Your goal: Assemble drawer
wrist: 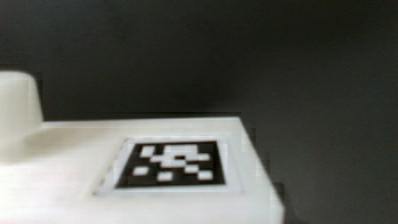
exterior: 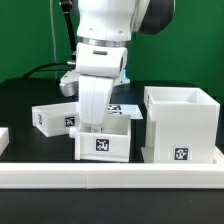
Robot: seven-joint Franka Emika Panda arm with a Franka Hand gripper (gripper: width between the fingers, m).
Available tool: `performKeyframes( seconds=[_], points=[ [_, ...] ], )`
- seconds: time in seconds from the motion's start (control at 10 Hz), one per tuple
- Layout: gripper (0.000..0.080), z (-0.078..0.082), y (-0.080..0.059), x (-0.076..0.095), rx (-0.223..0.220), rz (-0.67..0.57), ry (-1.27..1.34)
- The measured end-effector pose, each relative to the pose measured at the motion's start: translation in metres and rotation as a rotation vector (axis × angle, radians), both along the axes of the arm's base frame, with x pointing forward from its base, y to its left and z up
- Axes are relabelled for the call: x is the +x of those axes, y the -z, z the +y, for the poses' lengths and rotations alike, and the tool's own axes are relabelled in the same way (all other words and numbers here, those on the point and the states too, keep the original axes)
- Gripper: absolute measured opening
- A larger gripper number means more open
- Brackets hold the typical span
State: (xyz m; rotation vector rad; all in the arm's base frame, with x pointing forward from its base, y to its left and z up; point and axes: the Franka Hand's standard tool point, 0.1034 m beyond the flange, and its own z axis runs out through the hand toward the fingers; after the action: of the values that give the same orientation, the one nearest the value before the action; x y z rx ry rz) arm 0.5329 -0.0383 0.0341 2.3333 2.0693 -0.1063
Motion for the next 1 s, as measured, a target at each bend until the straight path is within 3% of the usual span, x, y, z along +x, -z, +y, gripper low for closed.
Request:
performKeyframes(
  seconds=[0.2, 0.5, 1.0],
  points=[
    [0.0041, -0.004, 0.004, -0.003, 0.0, 0.017, -0.004],
    [0.0041, 0.007, 0.016, -0.009, 0.007, 0.034, -0.016],
    [0.0041, 0.01, 0.019, -0.008, 0.011, -0.007, -0.015]
  ],
)
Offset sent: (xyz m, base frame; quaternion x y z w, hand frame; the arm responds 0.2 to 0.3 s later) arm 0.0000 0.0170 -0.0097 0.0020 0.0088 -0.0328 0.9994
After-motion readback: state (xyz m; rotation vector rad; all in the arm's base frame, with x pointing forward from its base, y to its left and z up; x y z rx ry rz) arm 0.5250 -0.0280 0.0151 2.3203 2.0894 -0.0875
